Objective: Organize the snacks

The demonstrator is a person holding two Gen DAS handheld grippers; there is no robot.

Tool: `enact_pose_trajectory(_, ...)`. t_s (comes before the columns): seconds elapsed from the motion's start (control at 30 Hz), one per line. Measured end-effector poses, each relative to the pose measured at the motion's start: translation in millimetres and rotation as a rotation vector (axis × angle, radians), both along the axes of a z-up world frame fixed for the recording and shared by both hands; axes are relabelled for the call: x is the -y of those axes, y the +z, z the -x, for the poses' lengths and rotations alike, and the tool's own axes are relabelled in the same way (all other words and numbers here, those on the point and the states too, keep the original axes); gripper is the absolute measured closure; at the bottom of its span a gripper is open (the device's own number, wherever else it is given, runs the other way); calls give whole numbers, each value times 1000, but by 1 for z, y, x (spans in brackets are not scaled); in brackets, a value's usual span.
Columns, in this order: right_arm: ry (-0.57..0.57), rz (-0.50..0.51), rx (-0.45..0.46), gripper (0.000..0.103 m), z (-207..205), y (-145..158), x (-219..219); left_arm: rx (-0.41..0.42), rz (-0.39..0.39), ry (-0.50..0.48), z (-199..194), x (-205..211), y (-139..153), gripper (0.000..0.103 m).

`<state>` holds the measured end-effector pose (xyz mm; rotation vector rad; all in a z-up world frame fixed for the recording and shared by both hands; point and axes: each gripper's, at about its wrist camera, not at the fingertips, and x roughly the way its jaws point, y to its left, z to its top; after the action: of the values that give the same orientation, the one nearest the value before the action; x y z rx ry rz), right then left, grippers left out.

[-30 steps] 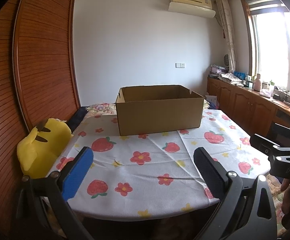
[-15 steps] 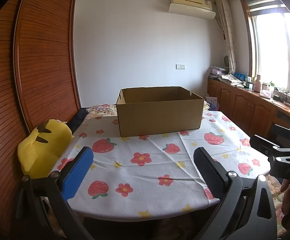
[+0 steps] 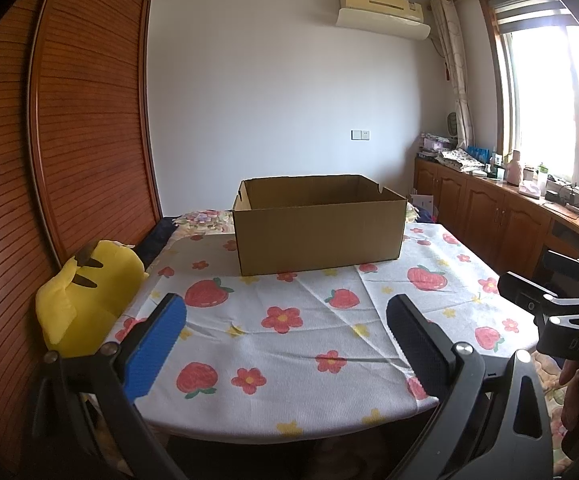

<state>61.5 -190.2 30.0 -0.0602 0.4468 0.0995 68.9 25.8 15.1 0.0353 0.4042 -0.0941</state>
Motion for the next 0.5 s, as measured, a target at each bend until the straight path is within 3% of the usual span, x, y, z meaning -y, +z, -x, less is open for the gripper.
enact_pose_trajectory(0.5, 0, -2, 1, 0, 1, 0, 0, 6, 1, 2, 1, 0, 4, 1)
